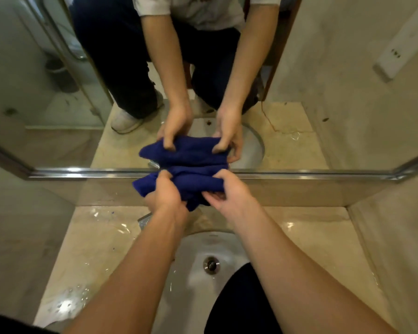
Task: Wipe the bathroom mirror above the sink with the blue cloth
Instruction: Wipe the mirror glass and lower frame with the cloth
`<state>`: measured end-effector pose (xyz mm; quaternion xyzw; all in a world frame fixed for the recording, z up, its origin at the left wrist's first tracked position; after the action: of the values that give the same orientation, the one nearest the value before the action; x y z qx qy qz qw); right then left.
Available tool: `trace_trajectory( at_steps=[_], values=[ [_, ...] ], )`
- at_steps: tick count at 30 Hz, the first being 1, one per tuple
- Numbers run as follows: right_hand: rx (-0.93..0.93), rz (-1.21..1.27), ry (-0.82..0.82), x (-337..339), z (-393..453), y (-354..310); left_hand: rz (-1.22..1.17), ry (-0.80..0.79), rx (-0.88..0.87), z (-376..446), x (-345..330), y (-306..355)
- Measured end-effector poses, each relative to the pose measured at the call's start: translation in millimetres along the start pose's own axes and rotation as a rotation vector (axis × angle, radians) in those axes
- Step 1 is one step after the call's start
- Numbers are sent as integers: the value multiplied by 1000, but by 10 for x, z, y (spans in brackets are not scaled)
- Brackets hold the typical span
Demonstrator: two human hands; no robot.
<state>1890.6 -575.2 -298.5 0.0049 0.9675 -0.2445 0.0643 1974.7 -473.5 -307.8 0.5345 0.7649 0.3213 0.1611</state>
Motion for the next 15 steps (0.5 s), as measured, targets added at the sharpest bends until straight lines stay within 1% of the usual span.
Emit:
trace_trajectory(
  at_steps=[3, 6, 8, 10, 13, 15],
  values=[
    [-139, 8, -84, -411, -66, 330, -29, 146, -129, 340, 83, 390],
    [-175, 99, -105, -494, 9, 410, -11, 166, -310, 384, 28, 485],
    [-180, 114, -93, -432, 76, 375, 0, 111, -418, 300, 4, 438],
    [-207, 178, -80, -367, 137, 315, -20, 14, -503, 169, -52, 360],
    [-246, 296, -32, -257, 214, 200, 55, -118, -681, -205, -204, 282],
    [-247, 386, -25, -164, 234, 99, 76, -140, -730, -400, -277, 202]
  ],
)
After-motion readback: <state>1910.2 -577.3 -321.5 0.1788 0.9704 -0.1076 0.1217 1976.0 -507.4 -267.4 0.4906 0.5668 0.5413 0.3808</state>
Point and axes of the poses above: each hand's wrist, its own z-axis towards the middle knuckle, its own x-axis out of the back of the hand, y = z × x, the point moved 6 cm from there along z, towards the middle knuckle, and after that the axes turned 15 degrees about y, right-handed, at the moved point
